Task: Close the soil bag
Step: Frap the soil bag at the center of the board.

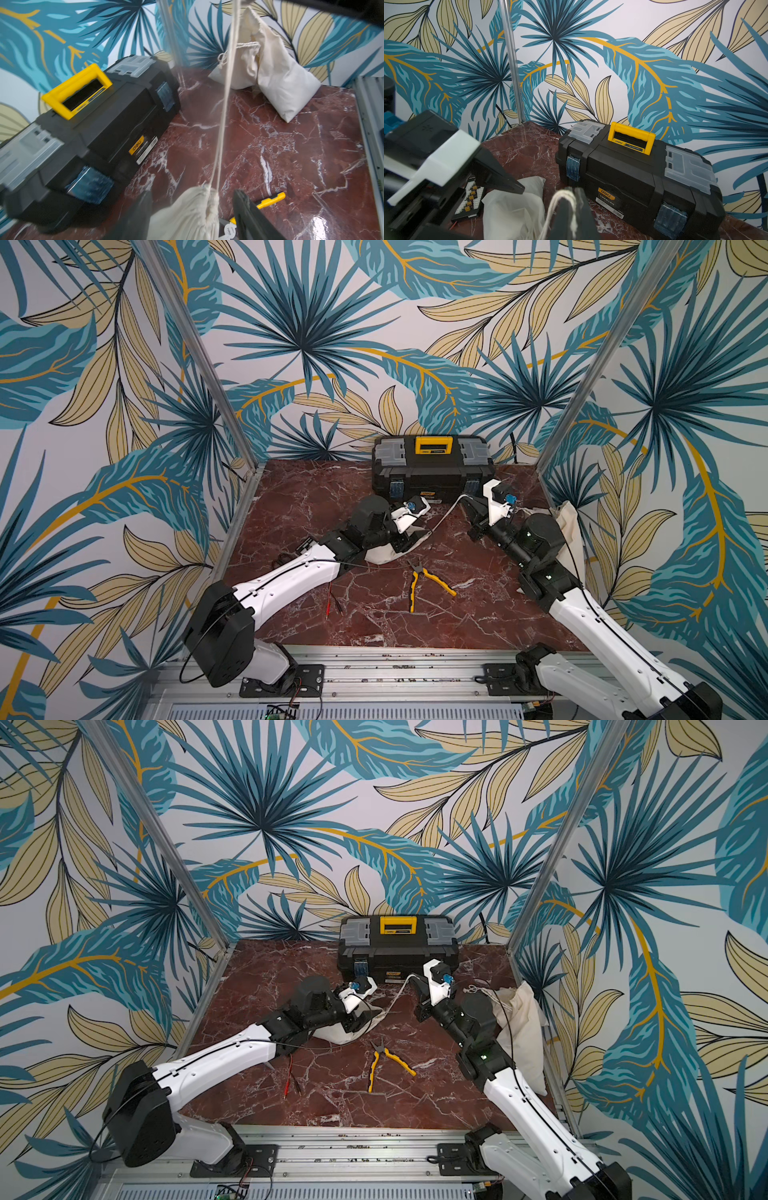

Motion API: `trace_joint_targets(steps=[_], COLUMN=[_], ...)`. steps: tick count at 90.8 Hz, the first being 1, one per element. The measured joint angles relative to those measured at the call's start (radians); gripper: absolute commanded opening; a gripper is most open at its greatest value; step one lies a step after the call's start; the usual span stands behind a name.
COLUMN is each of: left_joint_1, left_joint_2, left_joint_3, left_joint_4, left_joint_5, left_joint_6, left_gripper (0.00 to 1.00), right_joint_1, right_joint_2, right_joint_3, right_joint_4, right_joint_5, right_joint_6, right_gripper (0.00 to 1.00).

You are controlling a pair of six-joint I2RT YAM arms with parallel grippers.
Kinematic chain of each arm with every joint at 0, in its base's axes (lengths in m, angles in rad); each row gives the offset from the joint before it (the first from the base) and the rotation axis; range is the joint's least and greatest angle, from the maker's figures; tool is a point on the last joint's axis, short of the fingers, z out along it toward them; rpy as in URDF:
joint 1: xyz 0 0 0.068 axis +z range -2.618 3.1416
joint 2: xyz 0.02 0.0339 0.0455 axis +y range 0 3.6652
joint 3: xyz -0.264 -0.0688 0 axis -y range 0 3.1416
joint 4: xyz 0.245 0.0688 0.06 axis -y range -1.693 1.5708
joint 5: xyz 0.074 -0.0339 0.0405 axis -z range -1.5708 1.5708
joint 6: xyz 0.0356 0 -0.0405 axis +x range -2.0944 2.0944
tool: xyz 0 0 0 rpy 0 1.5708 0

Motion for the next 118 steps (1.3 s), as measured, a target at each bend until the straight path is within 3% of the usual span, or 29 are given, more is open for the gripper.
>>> trace_joint_targets(steps=[19, 46, 68, 87, 97, 118], left_joint_1=[-0.006, -0.013, -0.074, -0.101, -0.114, -0.112], left_joint_2=[0.115, 0.252, 0.259, 0.292, 0.299, 0.271], left_joint_3=[0.083, 0.136, 0.140, 0.187, 0.182, 0.115], left_joint_4=[-0.017, -0.059, -0.111, -0.152, -0.172, -0.159], left_joint_5=[0.107, 0.114, -0.077, -0.292, -0.377, -0.415], left_joint_6=[0.018, 0.026, 0.040, -0.046, -0.108, -0.229], left_gripper=[0.57, 0.00, 0.00, 0.16, 0.16, 0.17], right_joint_1=[0.000, 0.000, -0.003, -0.011, -0.018, -0.020], right_joint_2=[-0.028, -0.077, -0.132, -0.214, -0.245, -0.326], right_joint_3=[-0.023, -0.057, -0.070, -0.081, -0.097, -0.139], right_joint_4=[0.001, -0.001, -0.108, -0.246, -0.293, -0.394], right_joint_5=[-0.002, 0.035, 0.152, 0.246, 0.266, 0.265], right_joint_6=[0.005, 0.010, 0.032, 0.074, 0.100, 0.140], right_gripper=[0.00, 0.00, 0.00, 0.00, 0.00, 0.00])
